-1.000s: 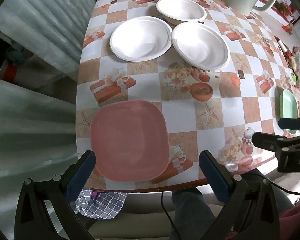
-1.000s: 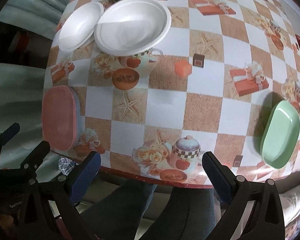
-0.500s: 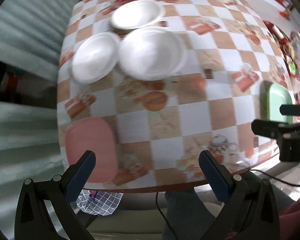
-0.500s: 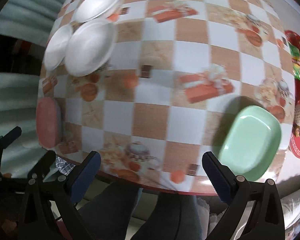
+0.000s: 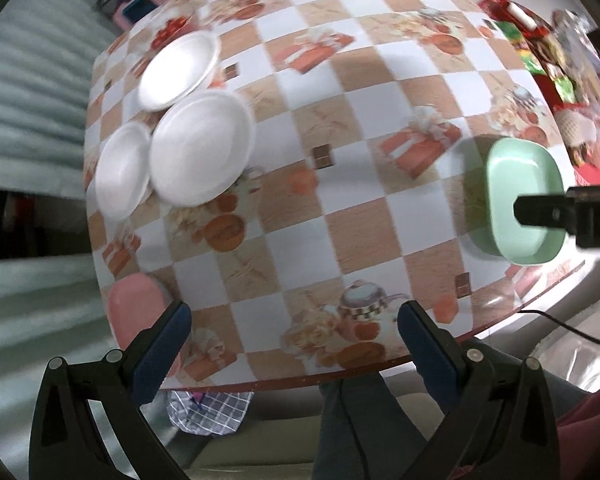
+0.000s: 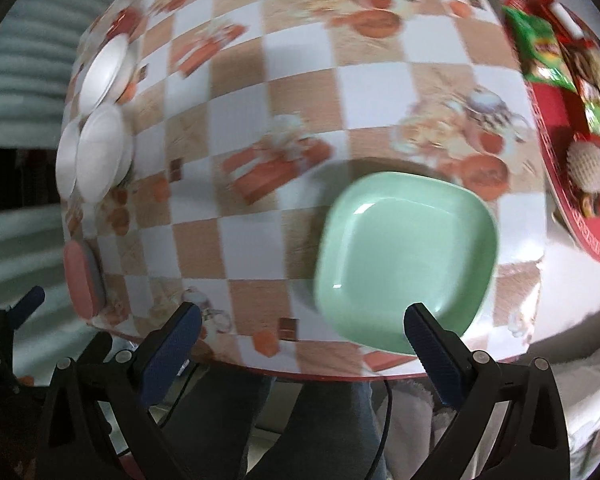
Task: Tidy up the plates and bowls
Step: 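Move both grippers toward the mint-green square plate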
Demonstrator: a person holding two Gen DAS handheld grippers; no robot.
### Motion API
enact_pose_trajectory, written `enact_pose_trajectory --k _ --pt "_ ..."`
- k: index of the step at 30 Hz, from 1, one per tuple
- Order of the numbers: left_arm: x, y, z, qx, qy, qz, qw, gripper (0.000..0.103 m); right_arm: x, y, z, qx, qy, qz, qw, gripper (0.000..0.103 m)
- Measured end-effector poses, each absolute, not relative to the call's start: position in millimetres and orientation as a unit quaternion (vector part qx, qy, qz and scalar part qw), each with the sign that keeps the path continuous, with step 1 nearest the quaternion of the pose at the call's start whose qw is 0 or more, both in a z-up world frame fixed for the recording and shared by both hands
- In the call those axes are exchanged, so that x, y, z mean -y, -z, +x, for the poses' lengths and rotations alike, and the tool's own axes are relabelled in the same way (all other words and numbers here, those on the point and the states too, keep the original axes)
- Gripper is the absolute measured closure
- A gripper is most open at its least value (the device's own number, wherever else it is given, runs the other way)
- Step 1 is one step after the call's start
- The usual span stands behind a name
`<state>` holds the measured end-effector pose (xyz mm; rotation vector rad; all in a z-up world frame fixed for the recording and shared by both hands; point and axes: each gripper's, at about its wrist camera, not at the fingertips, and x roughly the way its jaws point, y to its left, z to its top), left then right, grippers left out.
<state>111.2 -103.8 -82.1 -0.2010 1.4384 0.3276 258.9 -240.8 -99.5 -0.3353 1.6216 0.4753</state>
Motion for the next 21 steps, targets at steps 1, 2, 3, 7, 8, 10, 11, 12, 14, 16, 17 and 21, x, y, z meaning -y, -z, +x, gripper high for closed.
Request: enact_pose_trajectory --k 1,2,3,7,8,10,11,12,14,16,17,21 --pt "108 81 114 -0.654 -0.146 -0.086 0.737 0.000 250 99 265 -0.715 -0.203 -0.137 0.655 0.001" --pt "112 81 118 -0.655 -0.143 -0.082 0.738 0.000 256 99 268 -0.716 -0.198 -0.131 0.657 0.001" --pt "115 82 120 -0.657 -0.139 -0.083 0.737 0.000 263 100 271 -0.717 -0.193 -0.125 0.658 0.001" --pt "131 94 137 -0.673 -0.126 -0.069 0.725 0.000 304 103 283 -0.724 -0.161 -0.099 0.663 0.001" --pt "136 96 143 -0.675 -0.119 -0.065 0.725 0.000 315 105 285 -0.726 -0.150 -0.093 0.665 0.001" --pt "147 98 155 -0.676 -0.104 -0.063 0.727 0.000 338 108 292 -0.727 -0.126 -0.088 0.669 0.001" --pt "151 99 160 -0.675 -0.099 -0.062 0.728 0.000 347 110 295 -0.728 -0.118 -0.085 0.670 0.001" --pt "157 101 167 -0.675 -0.092 -0.057 0.730 0.000 354 112 297 -0.729 -0.110 -0.083 0.670 0.001" --pt "168 106 180 -0.674 -0.083 -0.046 0.733 0.000 369 116 301 -0.731 -0.091 -0.082 0.671 0.001" --pt "178 113 193 -0.676 -0.076 -0.039 0.732 0.000 381 121 303 -0.733 -0.078 -0.082 0.671 0.001" --pt "184 118 200 -0.677 -0.074 -0.040 0.731 0.000 386 125 304 -0.735 -0.070 -0.083 0.669 0.001" --pt "199 136 217 -0.682 -0.070 -0.050 0.727 0.000 389 136 310 -0.737 -0.058 -0.095 0.666 0.001"
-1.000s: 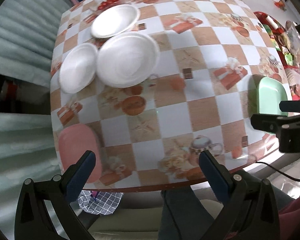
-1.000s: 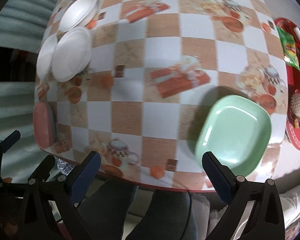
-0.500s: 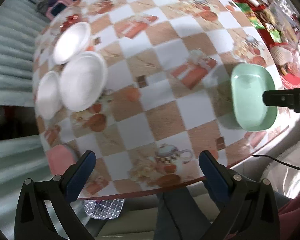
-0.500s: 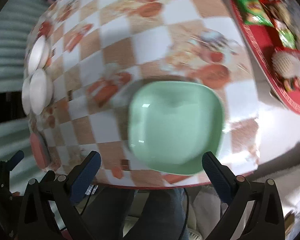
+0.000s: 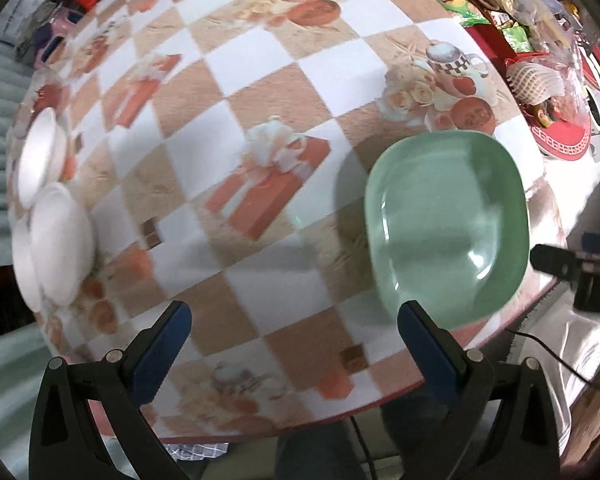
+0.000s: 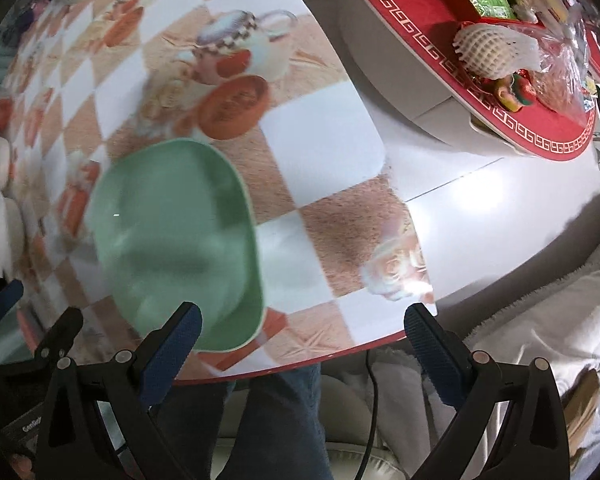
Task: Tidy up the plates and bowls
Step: 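Move both grippers toward the mint-green square plate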
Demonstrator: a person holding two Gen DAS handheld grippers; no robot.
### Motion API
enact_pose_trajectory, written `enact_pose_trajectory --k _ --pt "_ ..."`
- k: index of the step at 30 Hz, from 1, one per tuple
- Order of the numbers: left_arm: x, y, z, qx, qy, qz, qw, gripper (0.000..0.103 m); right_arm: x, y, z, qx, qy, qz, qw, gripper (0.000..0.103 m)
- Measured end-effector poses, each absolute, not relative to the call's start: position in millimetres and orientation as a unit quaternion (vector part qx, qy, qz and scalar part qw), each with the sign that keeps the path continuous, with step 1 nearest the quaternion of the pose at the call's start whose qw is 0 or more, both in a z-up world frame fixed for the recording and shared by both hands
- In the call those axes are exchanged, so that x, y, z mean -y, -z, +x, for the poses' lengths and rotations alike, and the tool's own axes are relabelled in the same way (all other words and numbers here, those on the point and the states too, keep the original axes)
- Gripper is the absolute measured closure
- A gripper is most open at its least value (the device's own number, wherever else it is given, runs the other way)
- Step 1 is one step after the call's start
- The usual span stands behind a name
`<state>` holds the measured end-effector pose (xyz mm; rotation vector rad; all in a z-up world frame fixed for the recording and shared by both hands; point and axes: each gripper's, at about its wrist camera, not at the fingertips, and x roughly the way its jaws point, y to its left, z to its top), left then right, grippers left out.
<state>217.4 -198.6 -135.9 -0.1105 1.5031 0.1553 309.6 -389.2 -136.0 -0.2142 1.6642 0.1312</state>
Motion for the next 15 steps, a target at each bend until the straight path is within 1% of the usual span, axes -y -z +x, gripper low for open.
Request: enact_pose_trajectory --k 8,15 --pt "203 166 231 -0.686 -0.095 -0.061 0.719 0.000 384 153 314 -0.733 -0.060 -0.103 0.670 0.001" --pt "202 179 240 -0.677 -0.107 -0.067 0.725 0.000 373 169 322 -0.727 -0.066 -0.101 0.676 0.001"
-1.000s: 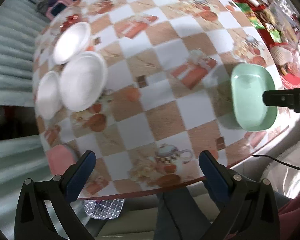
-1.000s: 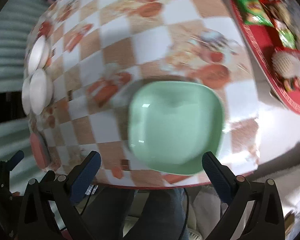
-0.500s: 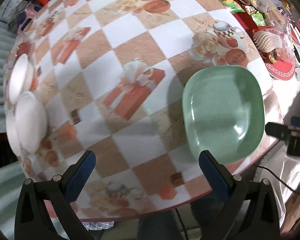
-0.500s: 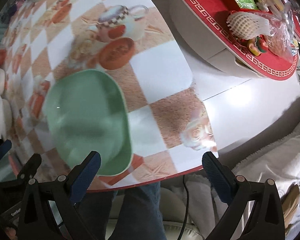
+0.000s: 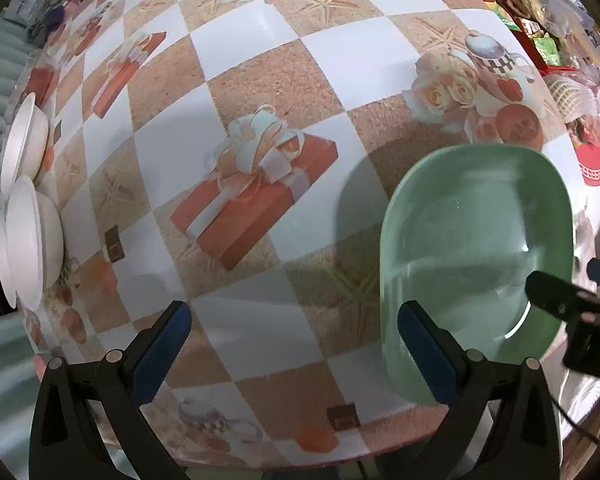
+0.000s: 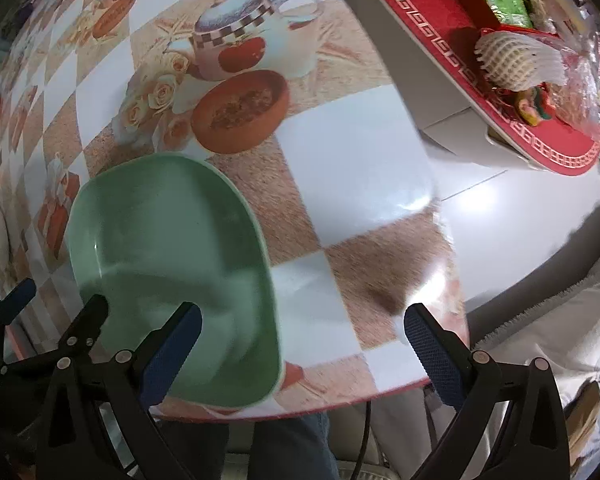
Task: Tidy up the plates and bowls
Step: 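Close the left gripper on the green plate rim while the right gripper also grips it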
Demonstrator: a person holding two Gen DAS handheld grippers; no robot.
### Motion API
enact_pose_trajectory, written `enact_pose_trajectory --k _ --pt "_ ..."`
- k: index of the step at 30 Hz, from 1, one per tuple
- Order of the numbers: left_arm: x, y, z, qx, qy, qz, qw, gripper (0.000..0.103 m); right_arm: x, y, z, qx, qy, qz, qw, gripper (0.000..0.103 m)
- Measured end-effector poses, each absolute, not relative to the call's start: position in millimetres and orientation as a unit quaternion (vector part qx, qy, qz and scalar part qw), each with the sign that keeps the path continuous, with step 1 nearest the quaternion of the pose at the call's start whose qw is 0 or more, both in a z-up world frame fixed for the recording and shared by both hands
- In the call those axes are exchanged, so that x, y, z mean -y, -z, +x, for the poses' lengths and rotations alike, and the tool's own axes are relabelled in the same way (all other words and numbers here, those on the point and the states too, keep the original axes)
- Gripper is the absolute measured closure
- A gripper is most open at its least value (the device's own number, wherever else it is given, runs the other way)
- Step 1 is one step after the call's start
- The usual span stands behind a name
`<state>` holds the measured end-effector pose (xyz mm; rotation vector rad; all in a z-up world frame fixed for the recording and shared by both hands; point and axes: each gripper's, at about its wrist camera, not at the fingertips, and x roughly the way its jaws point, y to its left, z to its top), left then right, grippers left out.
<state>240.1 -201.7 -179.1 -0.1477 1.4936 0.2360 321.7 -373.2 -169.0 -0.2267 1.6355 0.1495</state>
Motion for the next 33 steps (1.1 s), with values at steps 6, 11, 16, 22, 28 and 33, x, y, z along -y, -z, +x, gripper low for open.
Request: enact_pose_trajectory --k 6,11,16,22,28,33 --pt "211 188 252 -0.669 -0.097 -0.064 0.734 0.000 362 177 324 -0.711 -0.068 -0.128 0.688 0.001" --pt "221 186 256 -0.657 -0.084 -0.062 0.746 0.000 354 179 324 -0.710 -0.065 -0.142 0.687 0.000" --pt "216 193 260 -0.670 -0.057 -0.125 0.729 0.000 356 179 323 -0.713 -0.063 -0.131 0.686 0.000" --pt "219 192 269 -0.692 -0.041 -0.111 0.712 0.000 361 179 326 -0.712 -0.060 -0.127 0.688 0.007" --pt "235 186 276 -0.677 -0.037 -0.093 0.729 0.016 360 166 316 -0.695 -0.078 -0.136 0.702 0.055" --pt "243 169 281 -0.658 -0.031 -0.109 0.744 0.056 359 164 310 -0.696 -0.102 -0.126 0.700 0.081"
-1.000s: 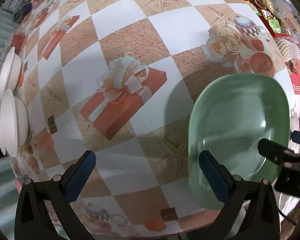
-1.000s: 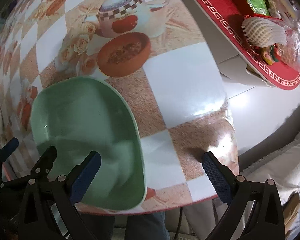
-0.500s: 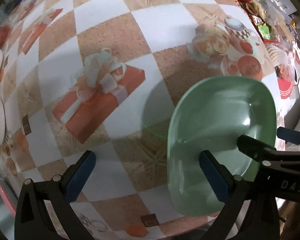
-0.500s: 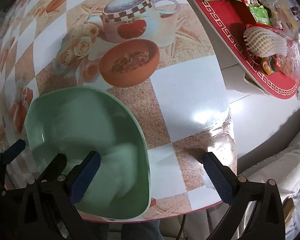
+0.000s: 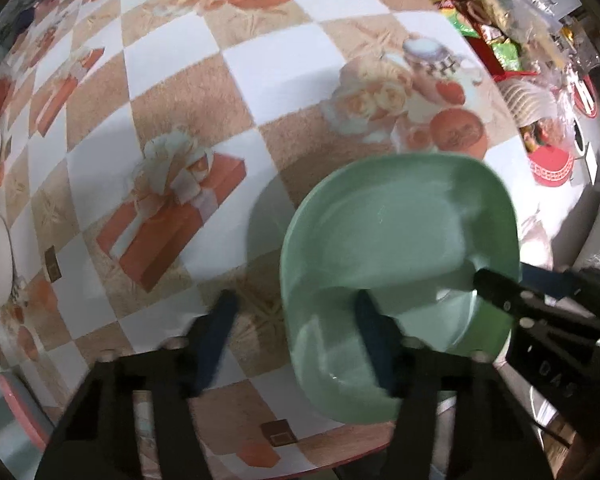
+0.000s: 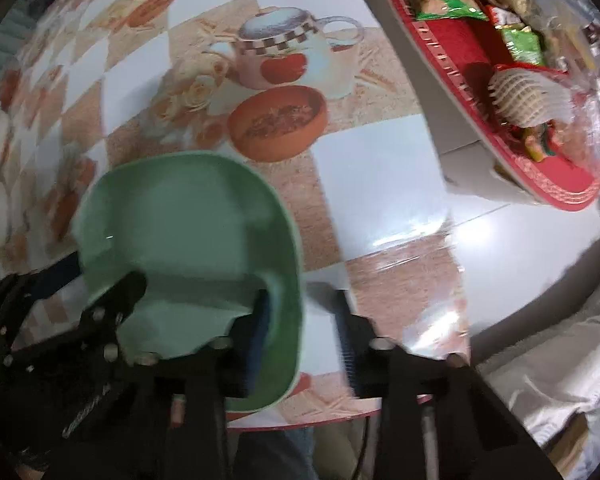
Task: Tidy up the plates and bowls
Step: 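Close the left gripper on the green plate rim while the right gripper also grips it, then lift the green plate with both grippers and carry it toward the pink plate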
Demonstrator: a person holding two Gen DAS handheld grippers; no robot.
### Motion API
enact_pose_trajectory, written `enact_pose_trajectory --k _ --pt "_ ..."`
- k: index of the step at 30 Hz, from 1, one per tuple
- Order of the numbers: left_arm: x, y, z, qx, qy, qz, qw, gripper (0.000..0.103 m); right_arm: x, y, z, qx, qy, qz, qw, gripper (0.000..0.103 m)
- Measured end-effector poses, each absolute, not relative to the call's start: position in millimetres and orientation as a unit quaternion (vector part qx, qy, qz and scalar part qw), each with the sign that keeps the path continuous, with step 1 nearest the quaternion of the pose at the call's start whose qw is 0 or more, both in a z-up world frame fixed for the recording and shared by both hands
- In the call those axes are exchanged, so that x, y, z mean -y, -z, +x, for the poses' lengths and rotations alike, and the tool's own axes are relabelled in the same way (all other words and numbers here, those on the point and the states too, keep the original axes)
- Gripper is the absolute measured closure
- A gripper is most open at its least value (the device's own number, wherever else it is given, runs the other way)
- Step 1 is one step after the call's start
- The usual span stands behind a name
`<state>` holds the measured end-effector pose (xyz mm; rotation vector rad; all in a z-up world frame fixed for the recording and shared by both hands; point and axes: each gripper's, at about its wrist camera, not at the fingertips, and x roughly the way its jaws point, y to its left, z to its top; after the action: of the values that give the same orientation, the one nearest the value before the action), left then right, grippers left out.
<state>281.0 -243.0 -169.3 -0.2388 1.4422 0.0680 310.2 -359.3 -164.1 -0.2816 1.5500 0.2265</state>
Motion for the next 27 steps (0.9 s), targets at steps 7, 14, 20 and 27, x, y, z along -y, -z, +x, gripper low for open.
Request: enact_pose_trajectory --k 7,14,20,27 --pt "253 169 284 -0.656 -0.030 -0.100 0.747 0.077 347 165 300 -0.698 -0.111 -0.145 0.692 0.083" --pt "226 183 250 -0.671 -0.052 -0.076 0.736 0.077 316 171 279 -0.700 -0.127 -0.174 0.681 0.083" --pt "192 191 224 -0.675 -0.077 -0.092 0.728 0.077 271 177 249 -0.703 -0.154 -0.197 0.666 0.083" --pt "140 200 183 -0.677 -0.114 -0.100 0.720 0.077 210 187 210 -0.705 -0.188 -0.222 0.647 0.083"
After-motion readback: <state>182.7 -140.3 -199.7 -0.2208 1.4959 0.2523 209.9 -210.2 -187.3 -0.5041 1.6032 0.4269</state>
